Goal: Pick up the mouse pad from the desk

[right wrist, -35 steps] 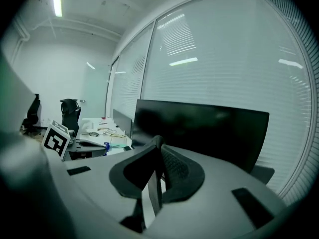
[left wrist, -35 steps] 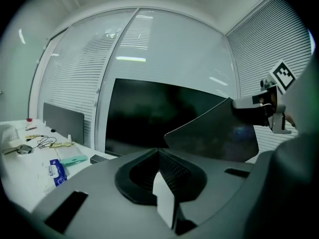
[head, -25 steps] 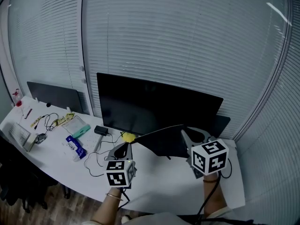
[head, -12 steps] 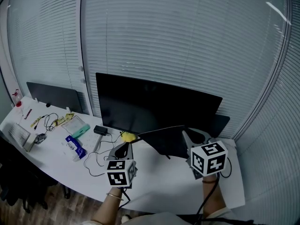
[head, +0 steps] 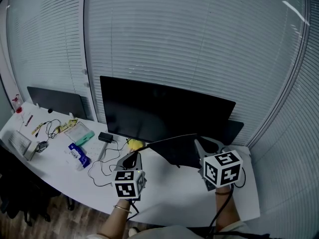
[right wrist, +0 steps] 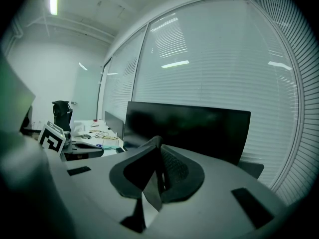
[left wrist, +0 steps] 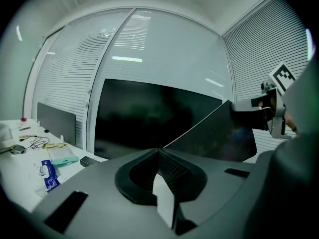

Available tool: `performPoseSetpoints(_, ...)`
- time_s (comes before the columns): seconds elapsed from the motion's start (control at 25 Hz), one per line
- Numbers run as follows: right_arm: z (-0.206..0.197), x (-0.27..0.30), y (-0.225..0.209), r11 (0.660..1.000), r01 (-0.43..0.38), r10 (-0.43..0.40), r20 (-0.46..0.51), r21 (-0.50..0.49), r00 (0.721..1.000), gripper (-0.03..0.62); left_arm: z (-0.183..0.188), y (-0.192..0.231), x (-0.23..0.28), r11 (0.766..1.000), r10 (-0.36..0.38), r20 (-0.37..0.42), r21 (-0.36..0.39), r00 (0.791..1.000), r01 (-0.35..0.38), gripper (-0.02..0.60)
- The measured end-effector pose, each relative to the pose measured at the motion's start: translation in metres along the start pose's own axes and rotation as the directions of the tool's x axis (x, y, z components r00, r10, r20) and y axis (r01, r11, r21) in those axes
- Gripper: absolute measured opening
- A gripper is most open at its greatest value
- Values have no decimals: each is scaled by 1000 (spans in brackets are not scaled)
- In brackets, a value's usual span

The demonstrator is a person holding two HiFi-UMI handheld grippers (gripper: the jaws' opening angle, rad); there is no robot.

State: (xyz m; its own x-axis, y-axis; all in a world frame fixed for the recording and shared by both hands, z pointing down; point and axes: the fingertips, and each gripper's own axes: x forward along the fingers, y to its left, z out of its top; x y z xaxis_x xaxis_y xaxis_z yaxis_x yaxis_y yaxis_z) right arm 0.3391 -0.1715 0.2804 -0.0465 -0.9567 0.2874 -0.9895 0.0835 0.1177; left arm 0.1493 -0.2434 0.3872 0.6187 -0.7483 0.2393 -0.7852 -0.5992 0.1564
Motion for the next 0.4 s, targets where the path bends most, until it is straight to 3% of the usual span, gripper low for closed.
performPoseSetpoints(0.4,-8,4,-6,1000,4,-4,-11,0,1000,51,-12,-2,10,1000,-1,-22,3,1000,1,18)
